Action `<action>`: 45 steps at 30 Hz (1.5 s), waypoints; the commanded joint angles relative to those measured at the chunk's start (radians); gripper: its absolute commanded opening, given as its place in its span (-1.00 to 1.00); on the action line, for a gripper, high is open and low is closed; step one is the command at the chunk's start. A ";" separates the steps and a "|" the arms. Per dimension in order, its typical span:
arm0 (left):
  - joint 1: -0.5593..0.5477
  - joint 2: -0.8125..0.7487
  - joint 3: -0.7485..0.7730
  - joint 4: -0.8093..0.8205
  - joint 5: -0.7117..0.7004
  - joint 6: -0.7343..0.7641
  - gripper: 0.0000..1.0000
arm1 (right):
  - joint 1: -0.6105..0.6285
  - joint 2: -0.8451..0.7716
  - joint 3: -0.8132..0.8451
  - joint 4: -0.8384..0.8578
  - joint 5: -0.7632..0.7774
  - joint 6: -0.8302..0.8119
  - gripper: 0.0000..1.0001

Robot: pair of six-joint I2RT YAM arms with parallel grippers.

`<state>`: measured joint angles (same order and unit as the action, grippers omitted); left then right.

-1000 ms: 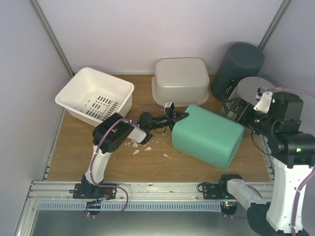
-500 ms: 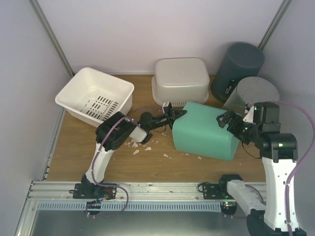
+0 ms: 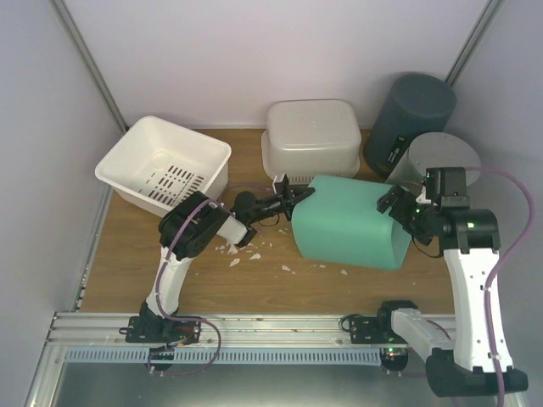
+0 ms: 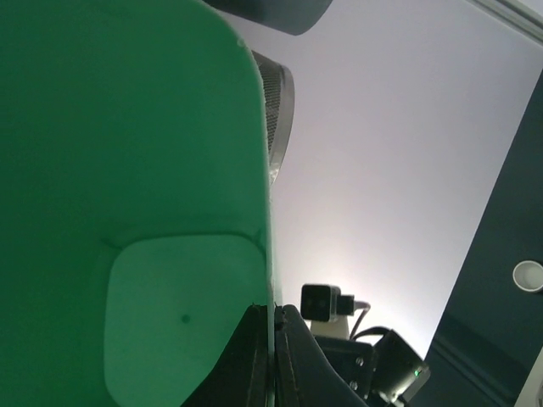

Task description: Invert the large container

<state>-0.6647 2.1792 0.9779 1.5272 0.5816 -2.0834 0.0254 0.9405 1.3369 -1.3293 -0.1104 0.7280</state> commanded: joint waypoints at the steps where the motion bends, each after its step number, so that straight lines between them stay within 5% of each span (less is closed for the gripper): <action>1: 0.004 -0.047 -0.041 0.304 0.036 -0.126 -1.00 | 0.007 0.035 0.041 0.050 -0.011 -0.036 1.00; 18: -0.035 -0.135 -0.050 0.281 0.043 -0.109 -1.00 | 0.016 0.070 0.072 0.165 -0.187 -0.054 1.00; 33: -0.072 -0.159 -0.086 0.123 0.263 -0.007 -1.00 | 0.051 0.115 0.177 0.191 -0.209 -0.055 0.99; 38: -0.070 -0.176 -0.087 0.104 0.321 0.019 -0.80 | 0.053 0.115 0.200 0.180 -0.221 -0.062 0.99; 40: -0.068 -0.173 -0.082 0.118 0.331 0.025 -0.55 | 0.054 0.110 0.200 0.167 -0.220 -0.066 0.99; 45: -0.060 -0.143 -0.041 0.140 0.390 0.040 -0.43 | 0.053 0.097 0.206 0.139 -0.215 -0.073 0.99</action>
<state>-0.7292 2.0483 0.8989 1.5219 0.8803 -2.0708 0.0704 1.0477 1.5169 -1.1954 -0.2836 0.6739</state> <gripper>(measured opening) 0.257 0.996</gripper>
